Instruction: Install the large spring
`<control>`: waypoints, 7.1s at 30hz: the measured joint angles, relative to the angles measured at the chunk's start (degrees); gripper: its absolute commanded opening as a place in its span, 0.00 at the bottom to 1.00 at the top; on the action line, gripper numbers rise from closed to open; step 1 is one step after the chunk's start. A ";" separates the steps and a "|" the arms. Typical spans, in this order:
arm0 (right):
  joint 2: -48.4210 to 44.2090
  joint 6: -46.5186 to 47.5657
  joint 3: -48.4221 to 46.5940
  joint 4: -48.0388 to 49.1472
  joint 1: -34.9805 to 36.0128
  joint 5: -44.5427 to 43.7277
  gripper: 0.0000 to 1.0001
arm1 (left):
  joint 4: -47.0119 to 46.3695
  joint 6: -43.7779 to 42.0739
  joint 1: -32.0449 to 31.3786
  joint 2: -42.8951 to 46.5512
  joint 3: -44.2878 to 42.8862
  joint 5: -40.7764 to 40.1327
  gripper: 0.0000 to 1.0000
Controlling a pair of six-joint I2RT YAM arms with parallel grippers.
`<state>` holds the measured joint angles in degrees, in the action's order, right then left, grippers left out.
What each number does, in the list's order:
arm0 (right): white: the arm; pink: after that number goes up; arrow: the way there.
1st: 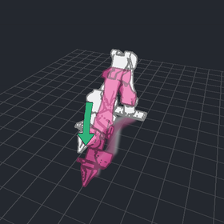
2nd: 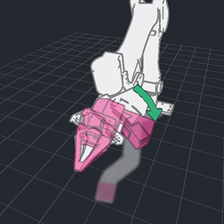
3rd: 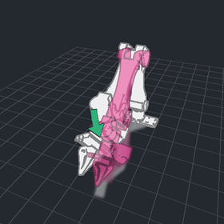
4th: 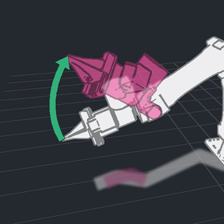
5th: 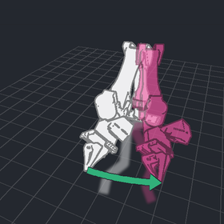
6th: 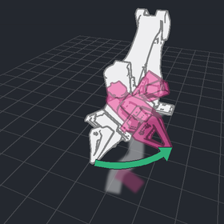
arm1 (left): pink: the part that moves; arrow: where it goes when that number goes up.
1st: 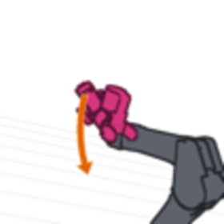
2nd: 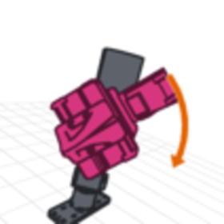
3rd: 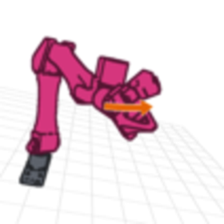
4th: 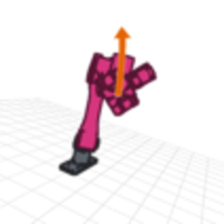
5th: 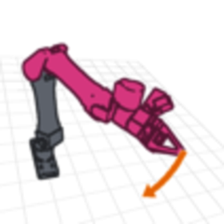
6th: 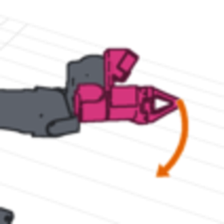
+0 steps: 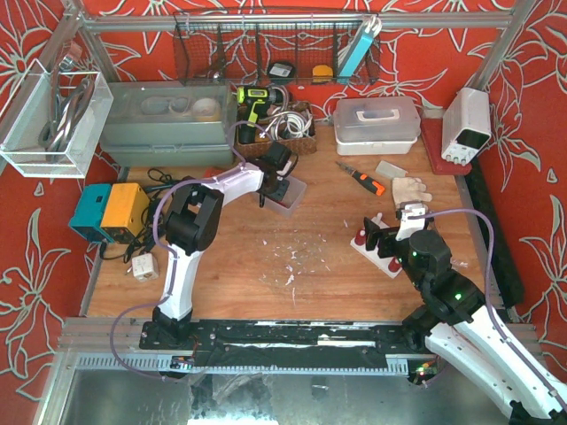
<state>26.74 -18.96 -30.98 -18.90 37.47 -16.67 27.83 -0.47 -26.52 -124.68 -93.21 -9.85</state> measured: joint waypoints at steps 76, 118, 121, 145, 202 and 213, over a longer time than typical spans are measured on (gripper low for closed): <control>32.39 -10.25 -18.64 -1.14 -0.04 44.13 0.00 | -68.91 -14.14 -22.40 50.77 62.14 21.33 0.96; 26.36 -18.53 -11.08 -22.62 -27.65 -1.03 0.00 | -59.80 0.94 -23.10 48.54 64.72 -4.81 1.00; 26.47 -18.53 -9.99 -21.51 -29.29 0.28 0.00 | -59.80 0.92 -23.15 48.57 64.72 -4.63 1.00; 31.01 -17.92 -3.96 -12.00 -31.08 3.61 0.47 | -59.78 0.61 -23.47 48.83 64.72 -4.63 1.00; 12.35 -9.05 -6.43 -6.27 -12.26 7.15 0.97 | 33.99 80.48 -3.96 -5.46 -29.59 -0.39 0.49; 11.93 -9.31 -5.88 -5.68 -11.67 6.21 0.99 | 41.00 83.14 -0.17 -10.67 -33.24 3.56 0.48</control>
<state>38.68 -28.27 -36.86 -24.58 25.80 -10.46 68.84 82.67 -26.70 -135.35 -126.45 -6.28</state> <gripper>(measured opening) 0.983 0.482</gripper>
